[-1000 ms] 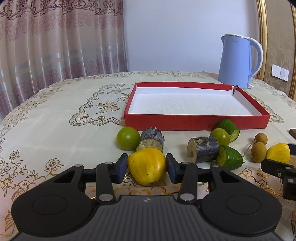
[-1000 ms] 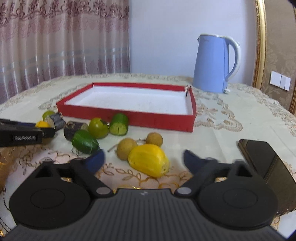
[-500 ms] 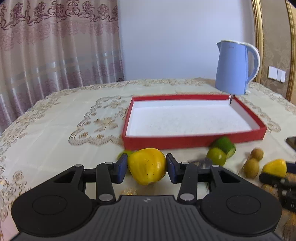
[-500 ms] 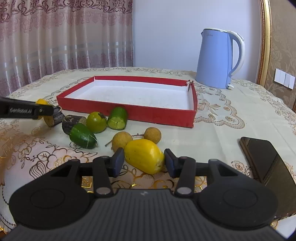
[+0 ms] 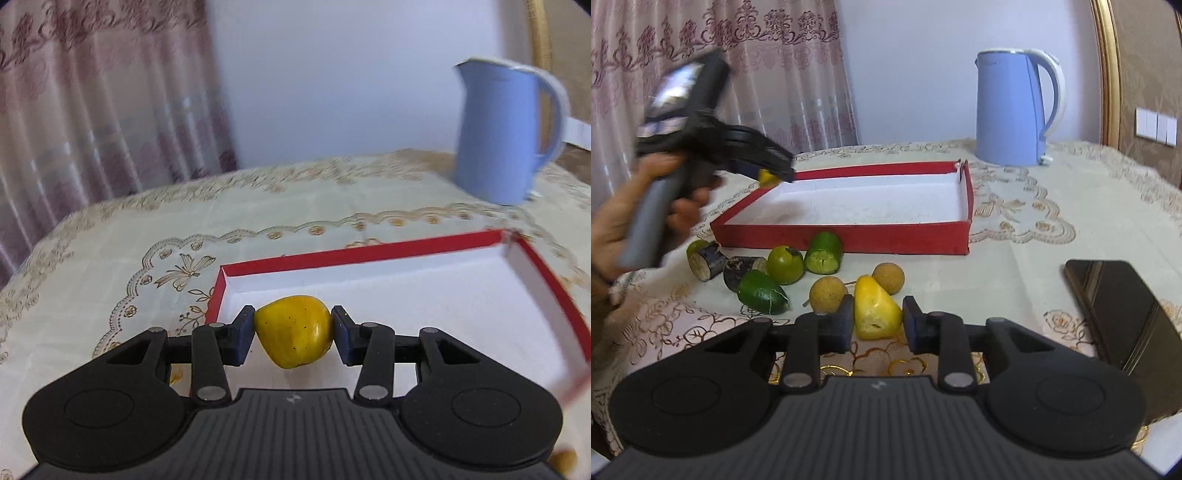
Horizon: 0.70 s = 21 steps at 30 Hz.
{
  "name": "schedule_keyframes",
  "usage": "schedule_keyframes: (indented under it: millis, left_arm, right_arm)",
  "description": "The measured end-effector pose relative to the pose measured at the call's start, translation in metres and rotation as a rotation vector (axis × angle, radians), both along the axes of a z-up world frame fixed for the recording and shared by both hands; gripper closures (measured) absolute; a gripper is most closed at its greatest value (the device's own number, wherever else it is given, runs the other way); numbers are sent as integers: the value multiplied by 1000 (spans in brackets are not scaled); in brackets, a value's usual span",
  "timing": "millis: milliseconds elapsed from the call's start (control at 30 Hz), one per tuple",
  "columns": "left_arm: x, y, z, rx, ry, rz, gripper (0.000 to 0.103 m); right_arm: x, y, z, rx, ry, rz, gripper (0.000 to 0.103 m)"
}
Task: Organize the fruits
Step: 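Drop the yellow pepper into the tray with the left tool while the right tool holds the mango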
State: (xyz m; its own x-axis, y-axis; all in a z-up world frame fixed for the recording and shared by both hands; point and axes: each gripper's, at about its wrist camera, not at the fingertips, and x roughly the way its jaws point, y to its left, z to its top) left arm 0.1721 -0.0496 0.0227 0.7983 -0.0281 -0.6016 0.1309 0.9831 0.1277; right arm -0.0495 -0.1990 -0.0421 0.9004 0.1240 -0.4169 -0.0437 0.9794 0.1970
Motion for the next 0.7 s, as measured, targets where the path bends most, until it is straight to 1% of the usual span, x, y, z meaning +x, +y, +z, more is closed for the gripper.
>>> schedule_keyframes:
  millis: [67,100,133,167,200,233,333,433,500,533,567,700]
  left_arm:
    - [10,-3,-4,1,23,-7,58]
    - [11,-4,-5,8,33,1,52]
    - [9,-4,-5,12,32,5,39]
    - [5,-3,-4,13,21,1,30]
    - [0,-1,-2,17,1,-5,17]
    - [-7,-1,1,28,-26,-1,15]
    - [-30,3,10,73,-91,20,15]
    - [-64,13,17,70,-144,53,15]
    - [-87,20,15,72,-173,78,14]
    - [-97,22,13,73,-180,92,10]
    - [-105,25,10,70,-186,108,10]
    - [-124,33,-2,61,-173,151,9]
  right_arm:
    - [2,0,0,-7,4,-6,77]
    - [3,0,-1,-5,6,-5,77]
    - [4,-1,-1,-4,7,-5,77]
    - [4,-1,-1,-5,7,-6,77]
    - [4,-1,-1,-4,7,-7,77]
    - [5,-1,-1,-5,6,-8,77]
    - [3,-1,-1,-2,2,-10,77]
    - [1,-3,2,-1,-9,-14,77]
    - [-1,-3,4,-1,-16,-18,77]
    - [-1,-3,5,-1,-19,-18,77]
    - [-1,-3,6,-2,-20,-18,77]
    - [-2,-1,9,3,-28,-11,77]
